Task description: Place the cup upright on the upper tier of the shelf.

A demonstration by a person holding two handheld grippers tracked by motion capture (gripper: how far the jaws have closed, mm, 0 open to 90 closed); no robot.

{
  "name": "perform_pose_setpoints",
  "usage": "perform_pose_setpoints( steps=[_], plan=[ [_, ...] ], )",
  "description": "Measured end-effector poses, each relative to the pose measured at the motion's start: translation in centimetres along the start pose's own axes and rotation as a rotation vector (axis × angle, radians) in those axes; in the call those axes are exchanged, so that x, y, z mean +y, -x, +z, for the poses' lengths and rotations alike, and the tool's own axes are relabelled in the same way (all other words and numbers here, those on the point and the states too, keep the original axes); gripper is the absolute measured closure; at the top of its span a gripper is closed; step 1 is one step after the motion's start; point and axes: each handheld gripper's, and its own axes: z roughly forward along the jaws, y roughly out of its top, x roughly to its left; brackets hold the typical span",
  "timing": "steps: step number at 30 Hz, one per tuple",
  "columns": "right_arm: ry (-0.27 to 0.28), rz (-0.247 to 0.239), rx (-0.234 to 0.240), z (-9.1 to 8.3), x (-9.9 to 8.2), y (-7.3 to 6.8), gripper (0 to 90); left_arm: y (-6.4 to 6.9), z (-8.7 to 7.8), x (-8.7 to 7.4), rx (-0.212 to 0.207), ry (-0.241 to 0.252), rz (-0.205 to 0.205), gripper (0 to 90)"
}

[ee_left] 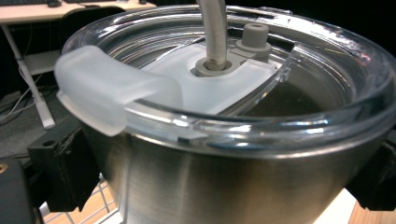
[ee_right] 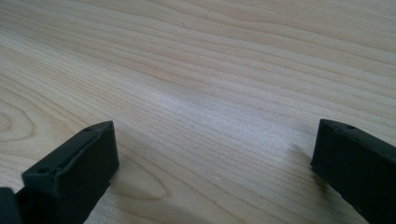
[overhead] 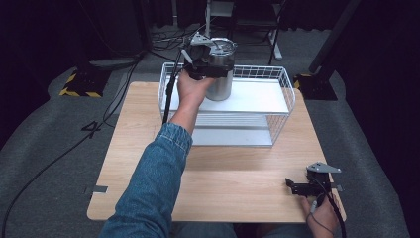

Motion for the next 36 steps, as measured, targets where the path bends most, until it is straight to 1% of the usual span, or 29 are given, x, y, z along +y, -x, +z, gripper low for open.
perform_pose_setpoints(
  steps=[7, 8, 9, 12, 19, 24, 27, 30, 31, 32, 36],
  plan=[
    [0.0, 0.0, 0.0, 0.0, 0.0, 0.0, 0.5, 0.4, 0.2, -0.1, 0.009, 0.007, 0.022, 3.7],
    [0.0, 0.0, 0.0, 0.0, 0.0, 0.0, 0.5, 0.6, 0.3, -0.2, 0.015, 0.003, 0.036, 3.7],
    [0.0, 0.0, 0.0, 0.0, 0.0, 0.0, 0.5, 0.6, 0.3, -0.2, 0.02, 0.004, 0.041, 3.7],
    [0.0, 0.0, 0.0, 0.0, 0.0, 0.0, 0.5, 0.6, 0.3, -0.2, 0.019, 0.005, 0.042, 3.6],
    [0.0, 0.0, 0.0, 0.0, 0.0, 0.0, 0.5, 0.5, 0.3, -0.2, 0.01, 0.005, 0.037, 3.1],
    [0.0, 0.0, 0.0, 0.0, 0.0, 0.0, 0.6, 0.2, 0.5, -0.3, -0.005, 0.001, 0.0, 0.0],
    [0.0, 0.0, 0.0, 0.0, 0.0, 0.0, 0.5, 0.2, 0.4, -0.3, -0.006, 0.004, 0.01, 0.0],
    [0.0, 0.0, 0.0, 0.0, 0.0, 0.0, 0.5, 0.3, 0.1, -0.2, 0.003, 0.019, 0.048, 0.0],
    [0.0, 0.0, 0.0, 0.0, 0.0, 0.0, 0.5, 0.3, 0.1, -0.2, 0.003, 0.019, 0.048, 0.0],
    [0.0, 0.0, 0.0, 0.0, 0.0, 0.0, 0.5, 0.4, -0.1, -0.1, 0.007, 0.028, 0.063, 0.0],
    [0.0, 0.0, 0.0, 0.0, 0.0, 0.0, 0.6, 0.3, -0.6, 0.0, -0.009, 0.047, 0.071, 0.0]
  ],
)
